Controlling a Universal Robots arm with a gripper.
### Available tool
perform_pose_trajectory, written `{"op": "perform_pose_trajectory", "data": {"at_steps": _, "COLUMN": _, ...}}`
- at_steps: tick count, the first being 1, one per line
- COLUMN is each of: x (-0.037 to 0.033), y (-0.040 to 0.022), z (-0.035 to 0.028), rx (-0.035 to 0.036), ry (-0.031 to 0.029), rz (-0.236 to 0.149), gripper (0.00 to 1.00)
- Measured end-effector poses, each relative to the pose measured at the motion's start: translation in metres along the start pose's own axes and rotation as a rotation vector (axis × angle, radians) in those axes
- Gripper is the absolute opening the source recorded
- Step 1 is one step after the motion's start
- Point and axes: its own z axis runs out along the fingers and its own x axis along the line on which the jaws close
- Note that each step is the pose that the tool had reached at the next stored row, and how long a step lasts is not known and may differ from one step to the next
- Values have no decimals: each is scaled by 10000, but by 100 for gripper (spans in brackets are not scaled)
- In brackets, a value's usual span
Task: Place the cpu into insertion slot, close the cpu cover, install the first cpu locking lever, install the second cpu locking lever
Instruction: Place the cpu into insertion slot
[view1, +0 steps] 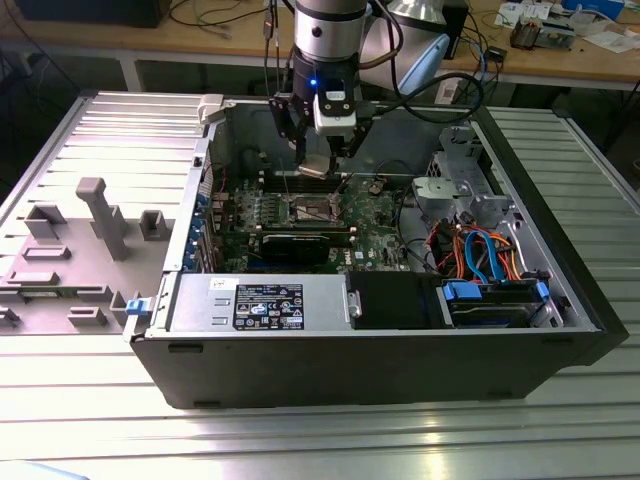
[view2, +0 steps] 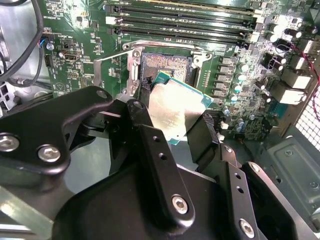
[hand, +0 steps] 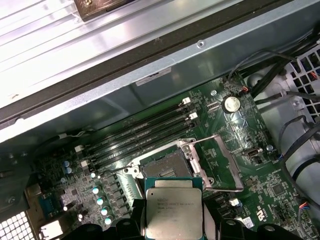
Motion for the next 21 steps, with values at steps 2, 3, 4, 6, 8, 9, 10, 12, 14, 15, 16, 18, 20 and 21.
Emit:
{"op": "perform_pose_trajectory", "data": {"at_steps": 2, "x": 0, "y": 0, "z": 0, "rx": -1, "ry": -2, "rz": 35, "gripper": 55}}
{"op": "perform_pose_trajectory", "data": {"at_steps": 3, "x": 0, "y": 0, "z": 0, "rx": -1, "ry": -2, "rz": 48, "gripper": 55}}
{"op": "perform_pose_trajectory", "data": {"at_steps": 4, "x": 0, "y": 0, "z": 0, "rx": -1, "ry": -3, "rz": 72, "gripper": 55}}
{"op": "perform_pose_trajectory", "data": {"at_steps": 6, "x": 0, "y": 0, "z": 0, "rx": -2, "ry": -4, "rz": 105, "gripper": 55}}
{"op": "perform_pose_trajectory", "data": {"at_steps": 8, "x": 0, "y": 0, "z": 0, "rx": -2, "ry": -5, "rz": 129, "gripper": 55}}
{"op": "perform_pose_trajectory", "data": {"at_steps": 9, "x": 0, "y": 0, "z": 0, "rx": -2, "ry": -6, "rz": 142, "gripper": 55}}
{"op": "perform_pose_trajectory", "data": {"at_steps": 10, "x": 0, "y": 0, "z": 0, "rx": -2, "ry": -6, "rz": 155, "gripper": 55}}
{"op": "perform_pose_trajectory", "data": {"at_steps": 12, "x": 0, "y": 0, "z": 0, "rx": -4, "ry": -7, "rz": 183, "gripper": 55}}
{"op": "perform_pose_trajectory", "data": {"at_steps": 14, "x": 0, "y": 0, "z": 0, "rx": -4, "ry": -9, "rz": 219, "gripper": 55}}
{"op": "perform_pose_trajectory", "data": {"at_steps": 15, "x": 0, "y": 0, "z": 0, "rx": -4, "ry": -9, "rz": 231, "gripper": 55}}
{"op": "perform_pose_trajectory", "data": {"at_steps": 16, "x": 0, "y": 0, "z": 0, "rx": -4, "ry": -10, "rz": 244, "gripper": 55}}
{"op": "perform_pose_trajectory", "data": {"at_steps": 18, "x": 0, "y": 0, "z": 0, "rx": -5, "ry": -12, "rz": 290, "gripper": 55}}
{"op": "perform_pose_trajectory", "data": {"at_steps": 20, "x": 0, "y": 0, "z": 0, "rx": -6, "ry": -13, "rz": 316, "gripper": 55}}
{"op": "perform_pose_trajectory", "data": {"at_steps": 21, "x": 0, "y": 0, "z": 0, "rx": -6, "ry": -14, "rz": 345, "gripper": 55}}
